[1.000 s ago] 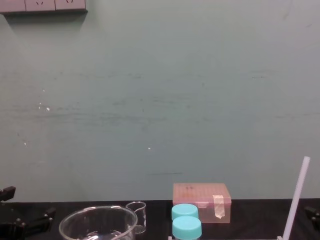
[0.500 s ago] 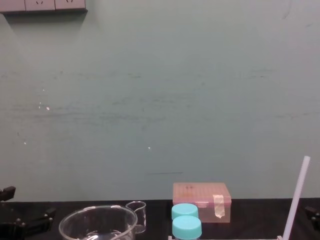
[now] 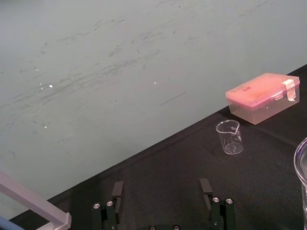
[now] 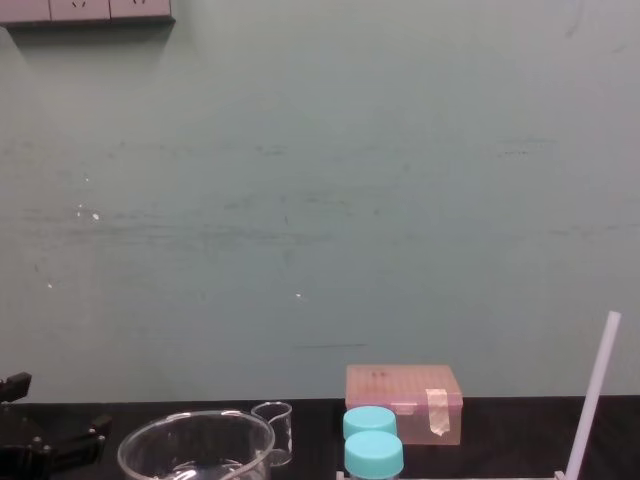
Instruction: Pick up the stirring rod with one hand, then place it down.
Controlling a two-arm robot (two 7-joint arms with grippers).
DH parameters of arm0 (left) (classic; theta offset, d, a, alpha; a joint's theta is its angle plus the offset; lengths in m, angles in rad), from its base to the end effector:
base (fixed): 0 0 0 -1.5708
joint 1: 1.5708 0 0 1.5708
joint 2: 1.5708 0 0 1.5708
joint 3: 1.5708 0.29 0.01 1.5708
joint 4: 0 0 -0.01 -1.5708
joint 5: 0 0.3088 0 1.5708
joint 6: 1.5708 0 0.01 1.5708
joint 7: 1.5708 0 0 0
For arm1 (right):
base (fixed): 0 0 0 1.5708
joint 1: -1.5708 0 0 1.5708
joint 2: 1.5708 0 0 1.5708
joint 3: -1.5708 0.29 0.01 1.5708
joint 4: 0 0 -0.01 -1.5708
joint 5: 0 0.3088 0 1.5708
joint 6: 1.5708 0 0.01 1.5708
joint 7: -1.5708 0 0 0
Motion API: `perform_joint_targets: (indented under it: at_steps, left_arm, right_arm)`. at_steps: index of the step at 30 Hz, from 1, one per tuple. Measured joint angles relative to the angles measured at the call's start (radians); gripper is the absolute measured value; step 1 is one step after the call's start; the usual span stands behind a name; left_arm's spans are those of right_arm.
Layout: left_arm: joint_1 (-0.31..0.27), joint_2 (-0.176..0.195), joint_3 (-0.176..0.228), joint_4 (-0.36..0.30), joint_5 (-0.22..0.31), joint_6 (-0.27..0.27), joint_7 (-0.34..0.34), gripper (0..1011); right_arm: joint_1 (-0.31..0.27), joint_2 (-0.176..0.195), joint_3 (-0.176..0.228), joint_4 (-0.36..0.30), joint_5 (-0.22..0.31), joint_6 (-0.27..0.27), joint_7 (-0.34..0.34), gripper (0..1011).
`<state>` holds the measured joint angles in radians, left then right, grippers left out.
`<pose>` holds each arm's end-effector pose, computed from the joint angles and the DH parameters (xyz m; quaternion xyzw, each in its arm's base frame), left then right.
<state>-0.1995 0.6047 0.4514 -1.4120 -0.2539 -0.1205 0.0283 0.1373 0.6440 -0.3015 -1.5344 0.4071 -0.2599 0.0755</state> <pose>0.3581 0.0827 -0.3023 0.1415 -0.1325 0.5799 0.7913 0.3523 -0.1085 -0.2594 -0.0110 -0.1527 -0.5724 0.8055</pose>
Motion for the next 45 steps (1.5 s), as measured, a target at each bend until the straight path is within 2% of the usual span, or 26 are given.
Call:
perform_joint_targets:
  at_steps: [1,2,4,5,7,8,11,12,14,17,20,21,24,26,33,34,37,45]
  left_arm:
    - [0.000,0.000,0.000,0.000,0.000,0.000,0.000,1005]
    - [0.000,0.000,0.000,0.000,0.000,0.000,0.000,1005]
    - [0.000,0.000,0.000,0.000,0.000,0.000,0.000,1005]
    - [0.000,0.000,0.000,0.000,0.000,0.000,0.000,1005]
    - [0.000,0.000,0.000,0.000,0.000,0.000,0.000,1005]
    - [0.000,0.000,0.000,0.000,0.000,0.000,0.000,1005]
    - [0.000,0.000,0.000,0.000,0.000,0.000,0.000,1005]
    - [0.000,0.000,0.000,0.000,0.000,0.000,0.000,1005]
    - [0.000,0.000,0.000,0.000,0.000,0.000,0.000,1005]
    - [0.000,0.000,0.000,0.000,0.000,0.000,0.000,1005]
    - [0.000,0.000,0.000,0.000,0.000,0.000,0.000,1005]
    - [0.000,0.000,0.000,0.000,0.000,0.000,0.000,1005]
    - [0.000,0.000,0.000,0.000,0.000,0.000,0.000,1005]
    - [0.000,0.000,0.000,0.000,0.000,0.000,0.000,1005]
    - [0.000,0.000,0.000,0.000,0.000,0.000,0.000,1005]
    - [0.000,0.000,0.000,0.000,0.000,0.000,0.000,1005]
    - [0.000,0.000,0.000,0.000,0.000,0.000,0.000,1005]
    - [0.000,0.000,0.000,0.000,0.000,0.000,0.000,1005]
  right_arm:
    - [0.000,0.000,0.000,0.000,0.000,0.000,0.000,1000]
    - [-0.013,0.008,0.018,-0.026,0.059,-0.009,0.050,1000]
    - [-0.028,0.018,0.033,-0.053,0.130,-0.010,0.115,1000]
    - [-0.043,0.031,0.048,-0.076,0.204,-0.006,0.183,1000]
    - [-0.061,0.041,0.065,-0.100,0.302,0.014,0.266,1000]
    - [-0.078,0.049,0.080,-0.118,0.391,0.043,0.338,1000]
    - [-0.103,0.061,0.100,-0.145,0.495,0.094,0.423,1000]
    - [-0.117,0.069,0.109,-0.158,0.545,0.128,0.463,1000]
    - [-0.138,0.080,0.120,-0.172,0.596,0.181,0.490,1000]
    - [-0.156,0.091,0.124,-0.179,0.622,0.225,0.489,1002]
    - [-0.168,0.099,0.120,-0.181,0.652,0.292,0.445,1000]
    - [-0.168,0.099,0.120,-0.181,0.652,0.292,0.445,1000]
    - [-0.155,0.102,0.092,-0.176,0.671,0.358,0.394,1000]
    - [-0.134,0.101,0.067,-0.164,0.674,0.384,0.378,1000]
    - [-0.062,0.089,-0.001,-0.122,0.660,0.410,0.380,1000]
    - [-0.062,0.089,-0.001,-0.122,0.660,0.410,0.380,1000]
    - [-0.027,0.099,-0.038,-0.103,0.644,0.443,0.379,1002]
    - [0.006,0.104,-0.071,-0.079,0.623,0.441,0.391,1000]
